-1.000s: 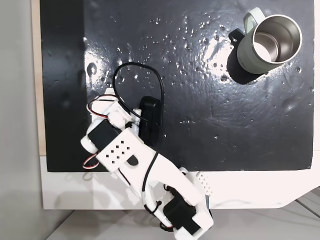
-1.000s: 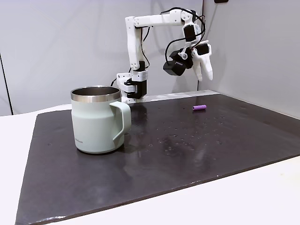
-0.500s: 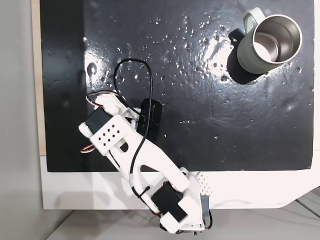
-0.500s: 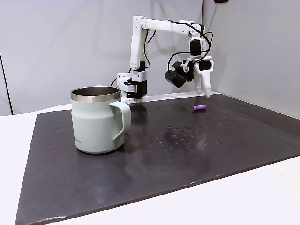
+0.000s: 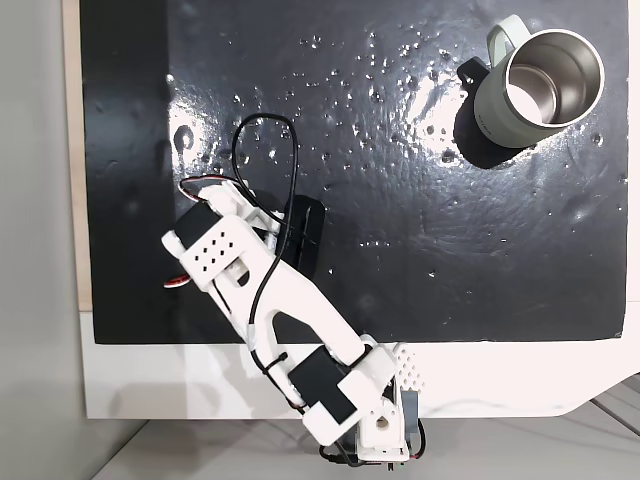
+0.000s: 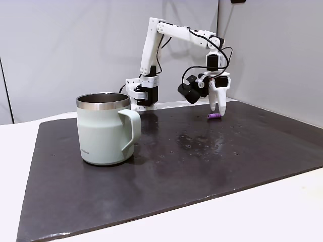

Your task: Grasp a pengrip and put it in the cup.

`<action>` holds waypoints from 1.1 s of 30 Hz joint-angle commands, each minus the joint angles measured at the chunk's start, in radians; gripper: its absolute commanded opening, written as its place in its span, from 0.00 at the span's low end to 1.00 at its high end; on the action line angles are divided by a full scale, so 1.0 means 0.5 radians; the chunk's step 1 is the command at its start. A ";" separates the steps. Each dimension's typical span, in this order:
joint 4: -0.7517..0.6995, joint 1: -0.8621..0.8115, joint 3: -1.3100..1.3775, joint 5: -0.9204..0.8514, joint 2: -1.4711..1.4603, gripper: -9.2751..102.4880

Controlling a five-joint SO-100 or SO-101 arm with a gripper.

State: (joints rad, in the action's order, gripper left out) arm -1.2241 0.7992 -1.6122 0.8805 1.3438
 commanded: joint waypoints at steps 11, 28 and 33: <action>0.025 -0.031 0.123 -0.021 -0.077 0.26; 0.000 -0.064 0.160 -0.055 -0.037 0.09; -0.236 -0.040 0.439 -0.120 0.092 0.08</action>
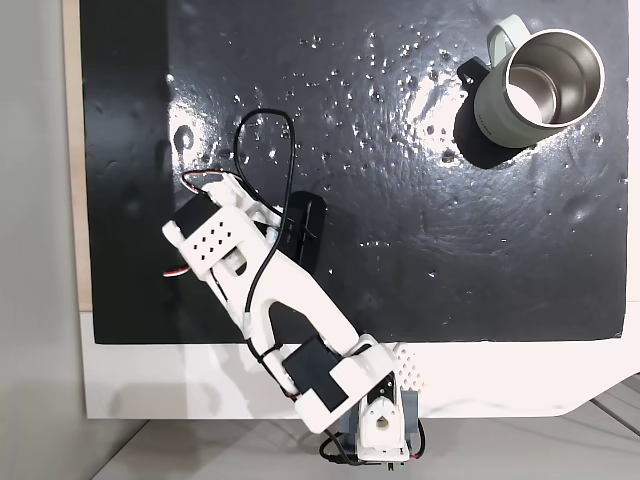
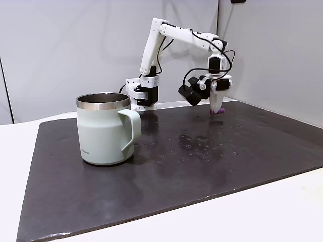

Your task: Grasp a pengrip and put it in the cup.

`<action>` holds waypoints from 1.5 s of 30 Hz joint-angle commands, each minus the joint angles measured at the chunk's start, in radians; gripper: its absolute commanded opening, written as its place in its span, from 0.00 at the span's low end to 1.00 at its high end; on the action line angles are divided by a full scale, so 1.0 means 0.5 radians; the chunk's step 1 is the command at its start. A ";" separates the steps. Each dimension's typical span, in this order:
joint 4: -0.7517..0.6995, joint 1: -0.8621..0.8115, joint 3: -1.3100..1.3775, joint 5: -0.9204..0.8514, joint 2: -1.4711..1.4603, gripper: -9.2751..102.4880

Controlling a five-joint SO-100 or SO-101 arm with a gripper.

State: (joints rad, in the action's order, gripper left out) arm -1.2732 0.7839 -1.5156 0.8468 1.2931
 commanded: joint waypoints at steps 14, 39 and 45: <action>-0.466 -0.021 0.482 -0.488 0.914 0.08; -0.509 -1.976 0.512 -1.540 1.264 0.08; -0.221 -2.172 0.512 -1.583 1.246 0.08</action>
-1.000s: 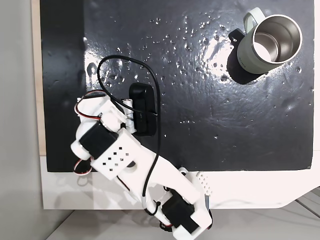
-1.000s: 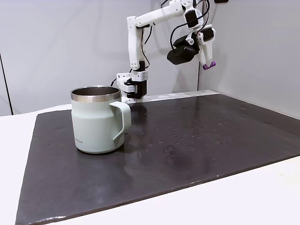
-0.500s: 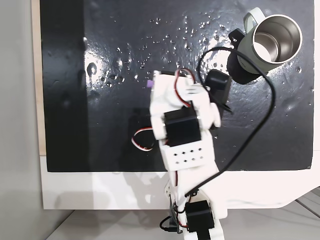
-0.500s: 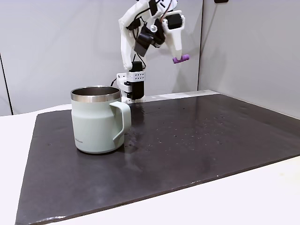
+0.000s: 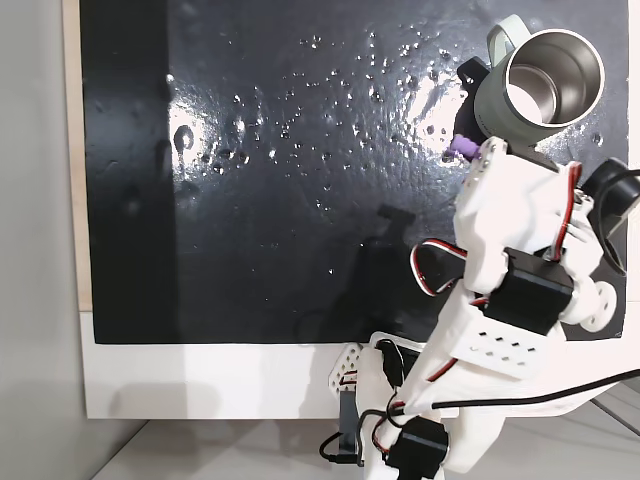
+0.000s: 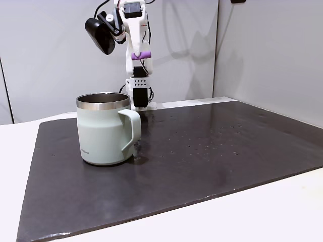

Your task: Grasp a pengrip and put it in the cup.

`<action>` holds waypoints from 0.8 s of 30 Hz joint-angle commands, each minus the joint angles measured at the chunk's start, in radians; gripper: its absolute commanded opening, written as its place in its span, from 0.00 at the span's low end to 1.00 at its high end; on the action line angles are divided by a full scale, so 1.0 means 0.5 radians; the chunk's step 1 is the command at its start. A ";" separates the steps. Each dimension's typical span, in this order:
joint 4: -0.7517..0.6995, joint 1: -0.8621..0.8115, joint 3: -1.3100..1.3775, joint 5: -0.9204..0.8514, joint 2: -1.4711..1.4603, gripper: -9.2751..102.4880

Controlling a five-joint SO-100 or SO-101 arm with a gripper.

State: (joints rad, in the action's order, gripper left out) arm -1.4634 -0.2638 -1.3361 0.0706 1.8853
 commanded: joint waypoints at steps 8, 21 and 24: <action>0.430 -0.212 0.282 -0.031 -0.126 0.08; 0.442 -0.322 0.893 0.021 -0.663 0.08; 0.442 -0.344 1.012 0.034 -0.773 0.08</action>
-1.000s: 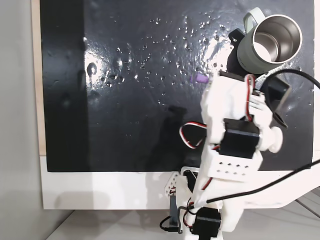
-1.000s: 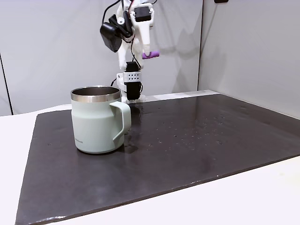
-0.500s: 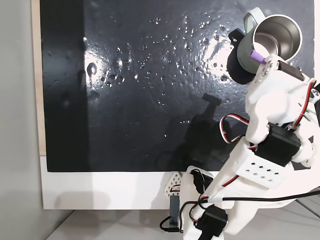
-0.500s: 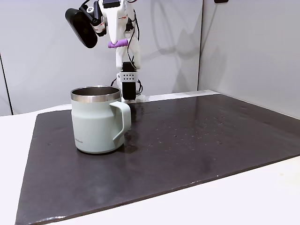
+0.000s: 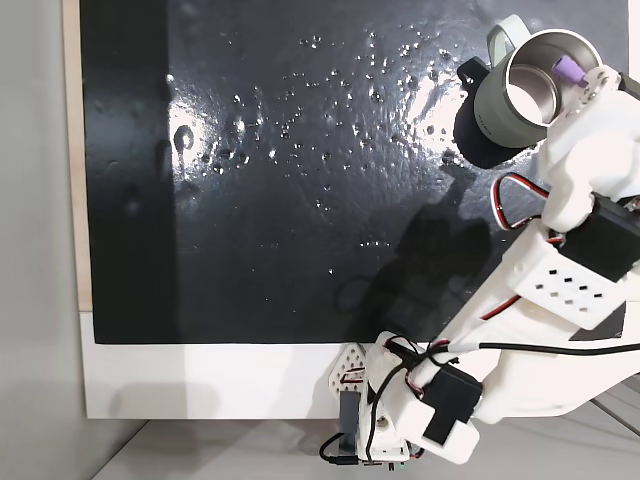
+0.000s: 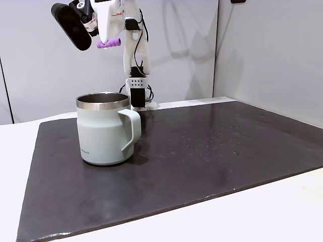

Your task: Grasp a pengrip and put it in the cup.

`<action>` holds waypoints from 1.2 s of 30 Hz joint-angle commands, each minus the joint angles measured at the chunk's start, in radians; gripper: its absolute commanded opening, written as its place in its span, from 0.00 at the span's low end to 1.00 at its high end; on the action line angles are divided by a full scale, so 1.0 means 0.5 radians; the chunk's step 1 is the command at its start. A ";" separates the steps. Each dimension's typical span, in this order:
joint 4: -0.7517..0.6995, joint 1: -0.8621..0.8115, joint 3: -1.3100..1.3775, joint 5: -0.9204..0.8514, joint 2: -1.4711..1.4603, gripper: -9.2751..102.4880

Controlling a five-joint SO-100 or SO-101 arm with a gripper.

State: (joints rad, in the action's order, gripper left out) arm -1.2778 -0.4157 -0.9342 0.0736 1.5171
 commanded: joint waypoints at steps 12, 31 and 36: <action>0.040 -0.055 0.374 0.034 -0.206 0.09; -0.086 -0.018 0.402 0.055 -0.215 0.44; -0.104 -0.015 0.420 0.055 -0.215 0.44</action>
State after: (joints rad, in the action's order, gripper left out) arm -1.3208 -0.4326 -0.8161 0.0905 1.4036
